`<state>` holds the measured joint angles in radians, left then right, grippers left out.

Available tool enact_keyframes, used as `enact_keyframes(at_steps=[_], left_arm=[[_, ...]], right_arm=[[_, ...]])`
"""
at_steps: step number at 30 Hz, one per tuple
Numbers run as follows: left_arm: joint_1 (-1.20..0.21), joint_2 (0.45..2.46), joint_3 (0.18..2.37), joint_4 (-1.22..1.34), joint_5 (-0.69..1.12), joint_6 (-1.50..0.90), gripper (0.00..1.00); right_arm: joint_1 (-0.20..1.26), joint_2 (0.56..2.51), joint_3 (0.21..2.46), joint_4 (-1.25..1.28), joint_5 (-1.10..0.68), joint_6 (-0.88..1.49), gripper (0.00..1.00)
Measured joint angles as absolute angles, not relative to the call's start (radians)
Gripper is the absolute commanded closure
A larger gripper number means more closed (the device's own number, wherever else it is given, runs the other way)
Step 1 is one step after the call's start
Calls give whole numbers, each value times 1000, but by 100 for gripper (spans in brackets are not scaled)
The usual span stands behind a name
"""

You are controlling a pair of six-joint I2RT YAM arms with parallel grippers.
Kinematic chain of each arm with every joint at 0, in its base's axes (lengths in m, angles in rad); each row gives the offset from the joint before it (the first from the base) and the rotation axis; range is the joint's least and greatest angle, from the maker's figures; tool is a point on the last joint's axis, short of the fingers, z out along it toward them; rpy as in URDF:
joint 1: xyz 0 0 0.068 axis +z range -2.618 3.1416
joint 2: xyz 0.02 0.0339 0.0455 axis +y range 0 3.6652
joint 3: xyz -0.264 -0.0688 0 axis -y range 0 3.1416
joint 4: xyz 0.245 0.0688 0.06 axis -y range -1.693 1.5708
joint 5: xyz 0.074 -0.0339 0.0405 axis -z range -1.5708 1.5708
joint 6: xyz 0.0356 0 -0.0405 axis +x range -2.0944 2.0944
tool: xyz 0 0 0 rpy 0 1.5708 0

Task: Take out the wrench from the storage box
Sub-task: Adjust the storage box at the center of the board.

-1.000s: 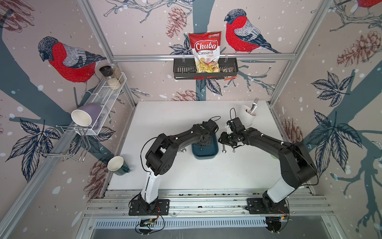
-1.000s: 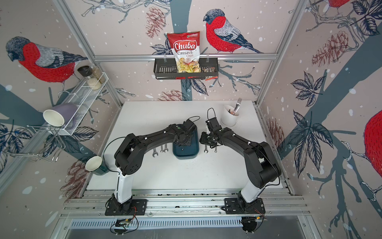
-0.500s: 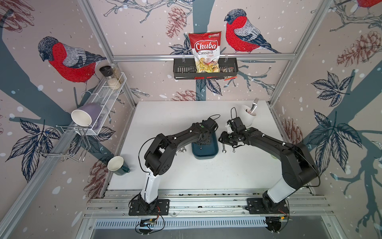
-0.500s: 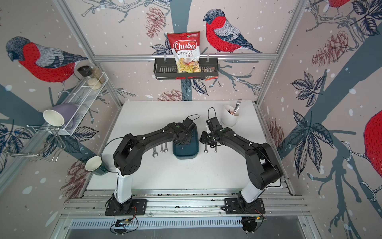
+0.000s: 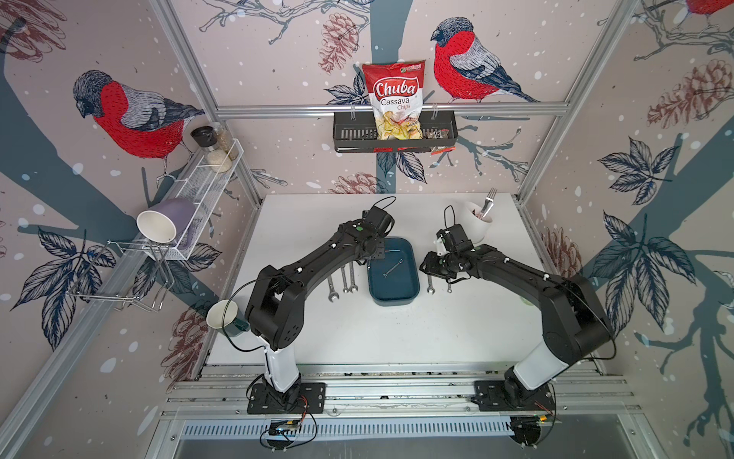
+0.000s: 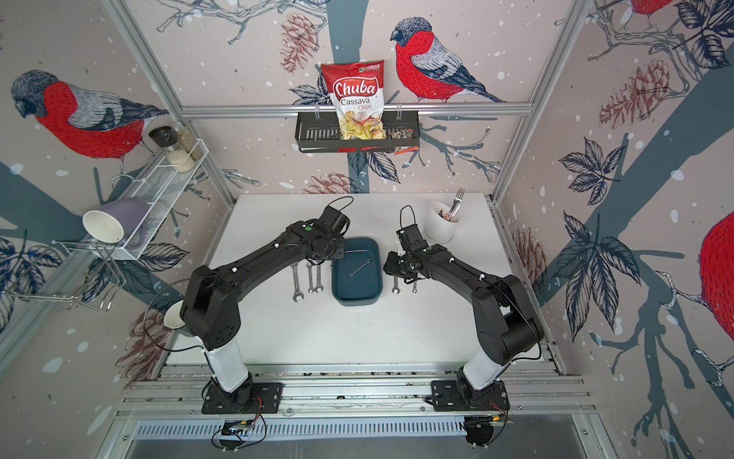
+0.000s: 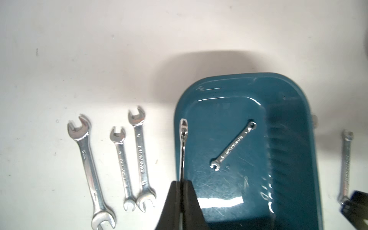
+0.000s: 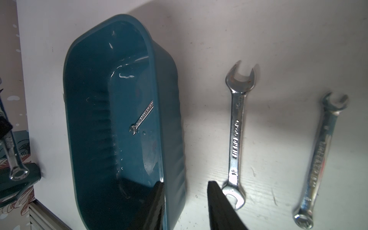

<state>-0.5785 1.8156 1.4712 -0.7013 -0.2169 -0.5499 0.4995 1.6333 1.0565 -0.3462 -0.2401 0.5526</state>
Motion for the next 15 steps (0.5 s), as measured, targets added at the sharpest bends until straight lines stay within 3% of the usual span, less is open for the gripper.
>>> enact_keyframes(at_steps=[15], left_arm=[[-514, 1932, 1283, -472, -74, -550, 94]], right_arm=[[523, 1595, 1099, -377, -243, 559, 58]])
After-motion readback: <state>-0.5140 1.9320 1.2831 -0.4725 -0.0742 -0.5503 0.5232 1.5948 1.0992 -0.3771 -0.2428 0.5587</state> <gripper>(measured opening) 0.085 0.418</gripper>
